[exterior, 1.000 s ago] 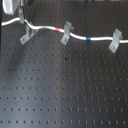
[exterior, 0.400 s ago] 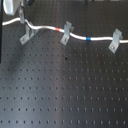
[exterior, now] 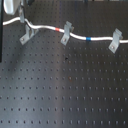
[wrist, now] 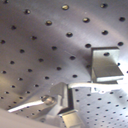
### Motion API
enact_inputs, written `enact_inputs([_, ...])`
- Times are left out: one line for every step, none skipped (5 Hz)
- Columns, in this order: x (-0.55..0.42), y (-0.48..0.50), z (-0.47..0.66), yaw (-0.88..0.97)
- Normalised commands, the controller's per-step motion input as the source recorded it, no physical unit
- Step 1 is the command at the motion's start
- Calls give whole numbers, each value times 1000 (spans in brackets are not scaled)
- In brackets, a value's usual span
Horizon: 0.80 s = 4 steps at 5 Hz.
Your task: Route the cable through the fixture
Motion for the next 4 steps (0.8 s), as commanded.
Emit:
enact_inputs([-36, 4, 172, -20])
enact_inputs([-76, 9, 173, -11])
enact_inputs([-135, 13, 223, 0])
enact_inputs([-197, -111, 29, 0])
